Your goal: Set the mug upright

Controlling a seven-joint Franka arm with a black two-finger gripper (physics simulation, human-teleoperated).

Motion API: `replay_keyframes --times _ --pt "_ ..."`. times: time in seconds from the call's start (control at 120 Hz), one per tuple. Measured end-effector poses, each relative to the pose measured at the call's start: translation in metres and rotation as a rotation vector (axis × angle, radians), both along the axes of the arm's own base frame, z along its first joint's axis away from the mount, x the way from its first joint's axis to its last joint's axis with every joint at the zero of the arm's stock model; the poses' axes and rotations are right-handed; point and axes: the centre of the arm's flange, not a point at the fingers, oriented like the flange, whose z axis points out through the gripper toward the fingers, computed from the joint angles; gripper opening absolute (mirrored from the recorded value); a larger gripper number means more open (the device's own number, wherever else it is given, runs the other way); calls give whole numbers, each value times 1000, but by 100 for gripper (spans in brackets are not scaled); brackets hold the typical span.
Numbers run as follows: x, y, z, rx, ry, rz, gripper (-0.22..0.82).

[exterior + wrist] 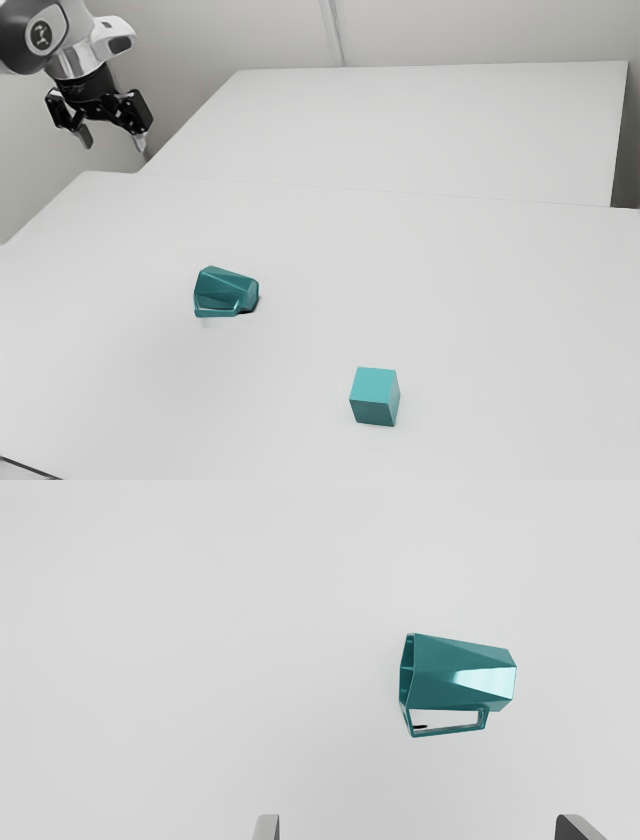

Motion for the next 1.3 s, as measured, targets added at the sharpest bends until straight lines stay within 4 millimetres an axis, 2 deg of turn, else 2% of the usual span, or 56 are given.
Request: replay_keyframes --times 0.2,0.375,0.433,0.533,0.783,0.833,0.983,1.125,1.3 --pt "3 1 -10 0 13 -23 60" --pt "7 13 -41 -69 57 -3 60" --pt "9 20 -58 -130 79 20 60" --pt "14 44 -93 -245 118 89 60" --pt "21 90 -196 -525 231 260 60" --pt "24 91 -213 -569 249 280 60" --pt "41 80 -265 -685 307 305 60" --pt "48 88 -300 -758 330 340 60" --pt "70 105 -318 -775 309 331 60"
